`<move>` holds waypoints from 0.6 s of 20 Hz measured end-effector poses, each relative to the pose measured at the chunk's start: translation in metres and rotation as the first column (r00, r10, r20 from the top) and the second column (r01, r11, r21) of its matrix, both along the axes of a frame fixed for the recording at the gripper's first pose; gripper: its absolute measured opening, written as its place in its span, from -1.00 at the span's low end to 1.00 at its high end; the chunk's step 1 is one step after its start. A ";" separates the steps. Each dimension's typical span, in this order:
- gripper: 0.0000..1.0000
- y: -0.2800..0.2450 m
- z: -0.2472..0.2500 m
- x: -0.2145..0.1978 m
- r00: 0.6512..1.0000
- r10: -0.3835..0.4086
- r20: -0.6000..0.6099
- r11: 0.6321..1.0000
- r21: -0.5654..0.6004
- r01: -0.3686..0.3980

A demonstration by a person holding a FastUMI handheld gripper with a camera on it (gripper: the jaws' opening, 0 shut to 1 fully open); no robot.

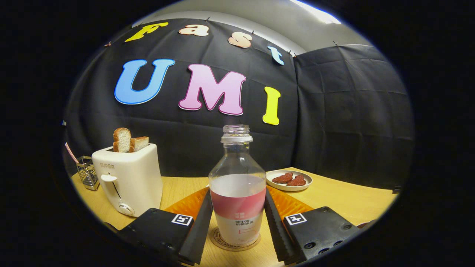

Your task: Take the bottle from table, then pour the juice into the cup, finally place the bottle on the coaster

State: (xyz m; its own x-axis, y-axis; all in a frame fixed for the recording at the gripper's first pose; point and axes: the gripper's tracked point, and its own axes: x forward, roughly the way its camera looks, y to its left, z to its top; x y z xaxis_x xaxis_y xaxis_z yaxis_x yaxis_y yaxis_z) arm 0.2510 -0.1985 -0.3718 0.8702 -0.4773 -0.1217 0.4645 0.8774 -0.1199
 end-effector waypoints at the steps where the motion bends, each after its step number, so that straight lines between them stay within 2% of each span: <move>1: 0.50 -0.001 0.001 0.002 1.000 -0.007 0.009 1.000 0.000 0.007; 12: 0.50 -0.005 -0.011 0.007 1.000 -0.027 0.010 0.999 0.023 0.027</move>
State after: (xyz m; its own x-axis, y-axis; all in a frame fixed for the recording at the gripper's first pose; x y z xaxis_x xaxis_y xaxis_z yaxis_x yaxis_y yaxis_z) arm 0.2578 -0.2034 -0.3827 0.8585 -0.4977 -0.1236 0.4890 0.8671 -0.0950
